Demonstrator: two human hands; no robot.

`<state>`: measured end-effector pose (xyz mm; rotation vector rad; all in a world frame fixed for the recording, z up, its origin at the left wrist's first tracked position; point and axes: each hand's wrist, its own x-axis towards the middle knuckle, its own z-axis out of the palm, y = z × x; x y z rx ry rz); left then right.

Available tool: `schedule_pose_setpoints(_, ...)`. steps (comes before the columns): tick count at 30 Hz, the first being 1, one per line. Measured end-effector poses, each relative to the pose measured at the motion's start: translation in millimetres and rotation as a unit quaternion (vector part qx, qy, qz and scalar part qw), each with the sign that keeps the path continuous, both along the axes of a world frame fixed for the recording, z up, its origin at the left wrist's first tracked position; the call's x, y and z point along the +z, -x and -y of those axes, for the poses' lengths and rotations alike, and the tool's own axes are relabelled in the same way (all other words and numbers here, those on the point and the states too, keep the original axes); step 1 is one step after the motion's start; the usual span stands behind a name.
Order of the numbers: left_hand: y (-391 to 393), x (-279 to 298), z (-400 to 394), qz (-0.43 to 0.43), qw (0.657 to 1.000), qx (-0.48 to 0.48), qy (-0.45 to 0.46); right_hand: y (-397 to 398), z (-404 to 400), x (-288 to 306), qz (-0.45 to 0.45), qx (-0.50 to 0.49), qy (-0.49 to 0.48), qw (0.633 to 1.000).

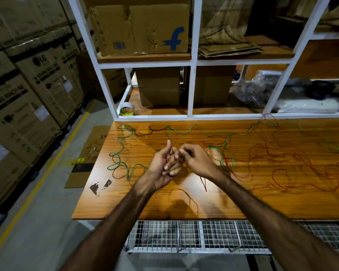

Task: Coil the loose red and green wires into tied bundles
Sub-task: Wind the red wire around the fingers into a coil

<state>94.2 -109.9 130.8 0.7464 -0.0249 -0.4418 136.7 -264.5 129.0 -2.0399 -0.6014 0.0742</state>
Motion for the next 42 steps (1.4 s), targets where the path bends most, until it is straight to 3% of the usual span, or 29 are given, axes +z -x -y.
schedule_pose_setpoints(2,0.2,-4.1,-2.4,0.003,0.999,-0.009,-0.032,-5.9,6.0,0.0,-0.029,-0.025,-0.042,0.998)
schedule_pose_setpoints(6,5.1,-11.6,-6.2,0.012,0.991,-0.066,-0.119,-11.6,15.0,-1.1,-0.021,-0.044,-0.033,0.998)
schedule_pose_setpoints(11,10.6,-11.9,-2.6,0.039,0.947,-0.081,-0.308,-13.3,16.5,2.9,-0.015,-0.026,-0.042,0.999)
schedule_pose_setpoints(14,13.7,-12.1,-1.8,0.069,0.921,-0.119,-0.363,-16.0,17.6,1.1,0.010,0.002,-0.018,1.000)
schedule_pose_setpoints(18,16.1,-8.9,-5.0,0.063,0.910,-0.213,-0.350,-17.1,19.8,4.1,0.076,0.014,0.080,0.994)
schedule_pose_setpoints(24,5.6,1.2,-22.5,0.027,0.944,-0.281,-0.168,-8.6,25.5,10.8,0.179,0.048,0.243,0.952)
schedule_pose_setpoints(28,-6.3,7.3,-34.5,0.027,0.980,-0.194,0.048,-2.9,25.3,7.1,0.171,0.078,0.260,0.947)
schedule_pose_setpoints(30,-11.9,8.2,-38.7,0.025,0.987,-0.121,0.099,0.0,25.4,5.5,0.181,0.076,0.284,0.939)
schedule_pose_setpoints(34,-14.9,7.4,-32.8,-0.038,0.993,0.050,0.095,5.4,24.1,6.3,0.196,0.092,0.305,0.927)
schedule_pose_setpoints(39,-26.8,-3.0,-17.6,-0.113,0.962,0.240,0.055,7.7,15.5,12.1,0.185,0.119,0.311,0.925)
schedule_pose_setpoints(42,-33.6,-7.1,-11.9,-0.145,0.940,0.291,0.103,8.1,17.0,12.6,0.165,0.125,0.313,0.927)
